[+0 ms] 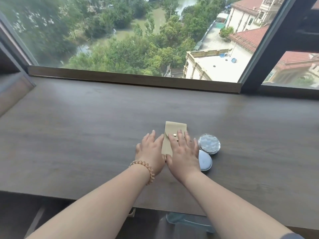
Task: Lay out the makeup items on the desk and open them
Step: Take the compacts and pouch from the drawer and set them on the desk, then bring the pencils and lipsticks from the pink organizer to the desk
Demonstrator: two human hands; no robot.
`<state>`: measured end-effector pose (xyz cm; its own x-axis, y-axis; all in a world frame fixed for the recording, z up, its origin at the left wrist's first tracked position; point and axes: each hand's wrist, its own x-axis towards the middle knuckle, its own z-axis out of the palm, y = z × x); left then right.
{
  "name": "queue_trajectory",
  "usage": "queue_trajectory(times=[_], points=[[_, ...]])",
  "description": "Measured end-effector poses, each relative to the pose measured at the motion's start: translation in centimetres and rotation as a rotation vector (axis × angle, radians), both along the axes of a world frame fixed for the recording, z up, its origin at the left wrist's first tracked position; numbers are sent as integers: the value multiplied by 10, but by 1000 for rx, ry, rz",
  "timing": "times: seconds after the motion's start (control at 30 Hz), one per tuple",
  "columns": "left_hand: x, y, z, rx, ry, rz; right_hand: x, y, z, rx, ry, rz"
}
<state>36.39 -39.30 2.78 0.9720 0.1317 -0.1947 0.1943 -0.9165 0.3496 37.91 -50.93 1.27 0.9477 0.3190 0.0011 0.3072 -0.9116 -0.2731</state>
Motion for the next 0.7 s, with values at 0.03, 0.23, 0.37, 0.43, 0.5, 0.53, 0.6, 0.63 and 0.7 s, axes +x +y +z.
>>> queue_trajectory(times=[0.03,0.23,0.37,0.43,0.5,0.53,0.6,0.63,0.7], points=[[-2,9,8,32,-40,8,1,9,7,14,-12,17],[-36,84,54,193,-227,91,-7,81,50,46,-85,130],[-87,162,81,261,-245,243,-37,165,81,105,-131,279],[-123,207,91,286,-248,336,-61,212,94,120,-146,362],[-159,250,101,304,-251,405,-88,259,103,125,-156,439],[-181,274,105,311,-249,442,-105,285,107,138,-162,477],[-225,321,111,315,-255,514,-142,338,111,158,-172,536],[-247,344,113,315,-257,540,-161,363,112,167,-172,554],[-281,379,117,302,-260,585,-192,403,114,177,-153,578]])
